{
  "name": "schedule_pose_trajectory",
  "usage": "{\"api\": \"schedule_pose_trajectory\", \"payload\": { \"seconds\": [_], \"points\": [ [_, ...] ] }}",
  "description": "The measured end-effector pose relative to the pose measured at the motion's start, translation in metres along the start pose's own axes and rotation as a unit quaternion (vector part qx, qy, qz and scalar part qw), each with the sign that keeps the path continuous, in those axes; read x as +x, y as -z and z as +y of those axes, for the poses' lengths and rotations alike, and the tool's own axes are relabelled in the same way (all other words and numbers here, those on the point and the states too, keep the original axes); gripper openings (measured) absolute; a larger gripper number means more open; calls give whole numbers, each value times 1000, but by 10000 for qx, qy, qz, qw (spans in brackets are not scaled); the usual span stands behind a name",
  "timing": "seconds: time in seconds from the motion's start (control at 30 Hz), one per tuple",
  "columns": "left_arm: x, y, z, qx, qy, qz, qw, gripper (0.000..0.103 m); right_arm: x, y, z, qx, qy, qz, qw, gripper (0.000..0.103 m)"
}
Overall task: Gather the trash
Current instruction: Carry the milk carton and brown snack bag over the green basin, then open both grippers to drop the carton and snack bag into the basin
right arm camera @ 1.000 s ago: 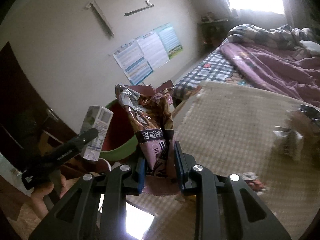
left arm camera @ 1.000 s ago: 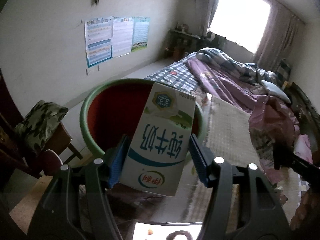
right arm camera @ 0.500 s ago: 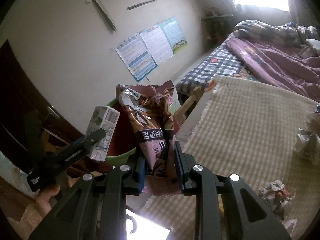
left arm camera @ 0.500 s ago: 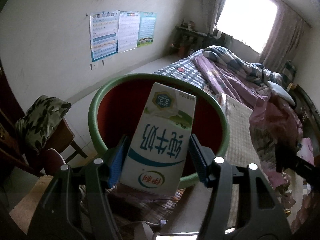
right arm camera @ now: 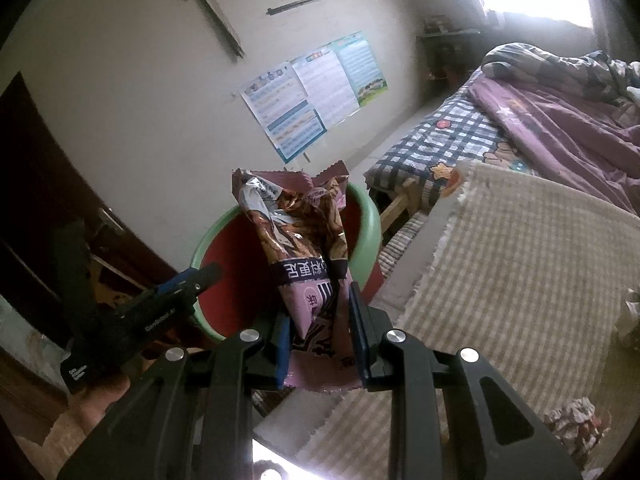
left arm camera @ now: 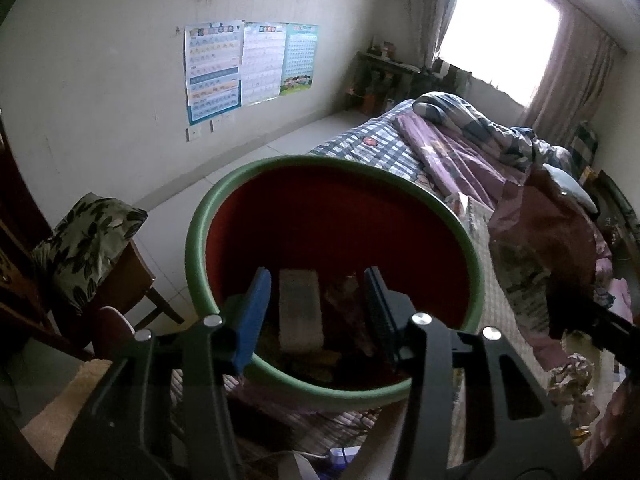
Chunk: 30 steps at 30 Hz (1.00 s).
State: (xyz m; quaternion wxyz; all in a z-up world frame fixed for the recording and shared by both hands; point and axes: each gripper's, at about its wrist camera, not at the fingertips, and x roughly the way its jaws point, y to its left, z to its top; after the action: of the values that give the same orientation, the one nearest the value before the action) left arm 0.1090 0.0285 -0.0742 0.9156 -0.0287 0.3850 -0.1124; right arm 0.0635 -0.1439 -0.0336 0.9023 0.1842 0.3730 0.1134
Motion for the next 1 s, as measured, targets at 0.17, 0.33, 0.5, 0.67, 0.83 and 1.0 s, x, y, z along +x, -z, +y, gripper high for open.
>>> {"api": "schedule_pose_trajectory", "payload": {
  "seconds": [0.17, 0.33, 0.5, 0.67, 0.83, 1.0],
  "points": [
    [3, -2, 6, -38, -24, 18, 10000, 47, 16, -7, 5, -43, -84, 101, 9999, 25],
    [3, -2, 9, -70, -78, -1, 9999, 47, 38, -15, 20, -199, -165, 201, 9995, 25],
    [3, -1, 13, -123, -105, 2, 9999, 47, 55, -19, 33, -377, -180, 298, 9987, 25],
    [3, -2, 15, -158, -121, 12, 9998, 47, 64, -19, 39, -407, -191, 360, 9983, 25],
    [4, -2, 18, -160, -121, 28, 9998, 47, 69, -23, 43, -414, -217, 358, 9983, 25],
    [5, -1, 20, -157, -132, 42, 9998, 47, 73, -31, 45, -470, -314, 327, 9979, 29]
  ]
}}
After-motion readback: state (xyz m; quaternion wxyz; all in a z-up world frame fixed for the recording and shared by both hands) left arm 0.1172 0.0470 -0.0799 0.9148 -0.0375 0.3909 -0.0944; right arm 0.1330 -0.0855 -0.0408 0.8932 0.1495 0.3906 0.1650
